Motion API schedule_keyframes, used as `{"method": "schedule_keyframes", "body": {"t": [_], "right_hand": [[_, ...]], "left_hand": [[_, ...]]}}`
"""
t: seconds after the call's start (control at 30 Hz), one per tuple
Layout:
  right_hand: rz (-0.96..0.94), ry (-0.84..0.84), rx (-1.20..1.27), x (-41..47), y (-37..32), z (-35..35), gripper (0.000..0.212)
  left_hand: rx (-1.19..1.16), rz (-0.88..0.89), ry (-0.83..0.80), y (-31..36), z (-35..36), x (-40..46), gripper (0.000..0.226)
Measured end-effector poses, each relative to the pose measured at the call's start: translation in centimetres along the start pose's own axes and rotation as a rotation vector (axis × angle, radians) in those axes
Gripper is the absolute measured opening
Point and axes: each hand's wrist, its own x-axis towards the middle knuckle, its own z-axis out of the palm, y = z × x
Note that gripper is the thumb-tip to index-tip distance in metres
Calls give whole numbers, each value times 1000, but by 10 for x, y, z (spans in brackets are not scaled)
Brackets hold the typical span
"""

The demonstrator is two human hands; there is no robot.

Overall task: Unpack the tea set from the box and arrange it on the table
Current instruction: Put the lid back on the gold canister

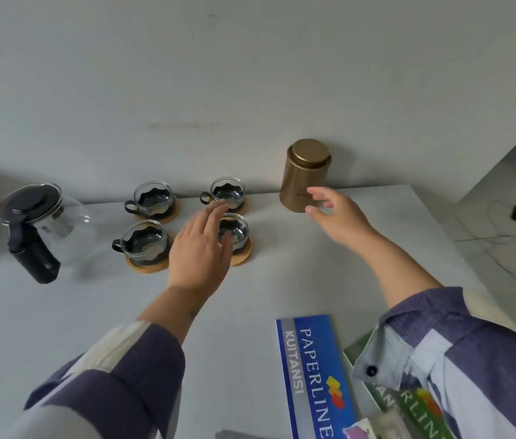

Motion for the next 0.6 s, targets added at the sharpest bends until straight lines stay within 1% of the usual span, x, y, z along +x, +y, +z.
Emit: {"method": "schedule_keyframes", "body": {"t": [0.1, 0.2, 0.27, 0.33, 0.4, 0.53, 0.6], "right_hand": [[-64, 71, -65, 37, -7, -23, 39], [-162, 152, -213, 77, -11, -37, 37], [-202, 127, -303, 97, -10, -41, 39], [-224, 64, -391, 112, -9, -40, 42], [-260, 29, -475, 121, -7, -36, 46], [-329, 4, -572, 136, -5, -35, 53], [-360, 1, -611, 140, -4, -35, 55]], "left_hand": [[-96, -85, -79, 36, 12, 53, 50], [-160, -175, -194, 59, 37, 92, 60], [-183, -211, -264, 70, 56, 111, 72], [-236, -268, -302, 78, 74, 126, 84], [-311, -321, -306, 87, 91, 138, 89], [-511, -383, -199, 96, 112, 156, 86], [-547, -387, -171, 95, 119, 162, 86]]}}
